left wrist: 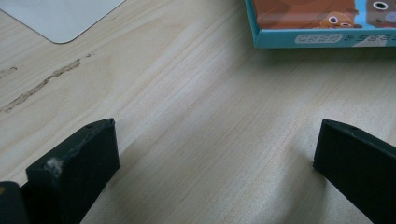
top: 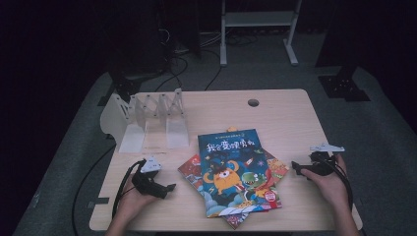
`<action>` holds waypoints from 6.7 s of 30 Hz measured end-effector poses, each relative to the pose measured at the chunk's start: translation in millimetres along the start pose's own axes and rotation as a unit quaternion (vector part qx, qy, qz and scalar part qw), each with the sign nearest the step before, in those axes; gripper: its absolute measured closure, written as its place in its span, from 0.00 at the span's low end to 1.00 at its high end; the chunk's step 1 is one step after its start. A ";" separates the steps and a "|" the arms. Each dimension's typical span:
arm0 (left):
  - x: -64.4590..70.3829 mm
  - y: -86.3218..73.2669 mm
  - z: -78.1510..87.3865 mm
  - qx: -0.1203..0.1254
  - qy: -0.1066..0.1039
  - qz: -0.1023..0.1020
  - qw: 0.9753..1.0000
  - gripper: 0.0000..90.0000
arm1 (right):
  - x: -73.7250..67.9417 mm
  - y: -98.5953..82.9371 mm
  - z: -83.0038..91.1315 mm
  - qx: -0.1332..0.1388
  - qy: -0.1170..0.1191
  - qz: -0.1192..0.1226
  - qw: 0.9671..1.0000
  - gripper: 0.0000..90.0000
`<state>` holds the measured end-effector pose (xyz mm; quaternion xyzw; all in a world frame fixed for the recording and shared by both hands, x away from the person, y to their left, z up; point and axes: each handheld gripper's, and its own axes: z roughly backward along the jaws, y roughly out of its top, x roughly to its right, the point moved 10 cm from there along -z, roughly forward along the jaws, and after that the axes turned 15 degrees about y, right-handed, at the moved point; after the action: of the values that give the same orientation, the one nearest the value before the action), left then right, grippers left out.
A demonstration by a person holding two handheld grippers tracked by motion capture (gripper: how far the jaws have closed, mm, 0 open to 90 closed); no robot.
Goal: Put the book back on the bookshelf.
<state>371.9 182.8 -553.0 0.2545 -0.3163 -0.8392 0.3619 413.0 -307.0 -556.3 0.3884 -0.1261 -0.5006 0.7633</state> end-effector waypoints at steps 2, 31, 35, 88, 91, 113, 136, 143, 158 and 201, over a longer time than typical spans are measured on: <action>-0.1 0.1 -0.1 0.000 0.000 0.001 1.000 0.00 | 0.0 0.0 0.0 0.000 0.000 0.000 1.000 0.05; -0.4 -0.9 0.8 -0.002 0.002 0.001 1.000 0.00 | -29.9 46.2 5.0 0.022 0.059 -0.011 0.998 0.45; -0.4 -0.9 0.8 -0.002 0.002 0.001 1.000 0.00 | -38.9 57.7 -0.2 0.019 0.067 0.002 0.998 0.45; -0.4 -1.3 1.0 -0.003 0.001 0.001 1.000 0.00 | -96.9 134.3 -113.4 -0.021 0.180 0.035 0.983 0.37; -0.4 -1.3 1.1 -0.003 0.001 0.001 1.000 0.00 | -97.5 135.4 -113.0 -0.033 0.172 0.044 0.984 0.37; -0.4 -1.3 1.1 -0.004 0.001 0.000 1.000 0.00 | -149.5 140.9 -129.1 -0.050 0.192 0.084 0.976 0.39; -0.2 -1.1 1.0 -0.003 0.001 0.002 1.000 0.00 | -216.9 148.4 -146.6 -0.077 0.231 0.146 0.959 0.41; -0.4 -1.2 1.1 -0.003 0.001 0.001 1.000 0.00 | -196.0 150.1 -116.1 -0.057 0.217 0.150 0.963 0.42; 0.0 -0.8 0.9 -0.001 0.002 0.004 1.000 0.00 | -145.8 107.6 -46.0 -0.027 0.171 0.129 0.976 0.41; -0.2 -1.2 1.2 -0.002 0.003 0.003 1.000 0.00 | -114.6 -17.5 42.3 -0.005 0.111 0.107 0.988 0.39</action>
<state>370.7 184.0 -553.0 0.2553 -0.3140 -0.8381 0.3657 323.2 -231.4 -518.3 0.4221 -0.0794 -0.3703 0.8237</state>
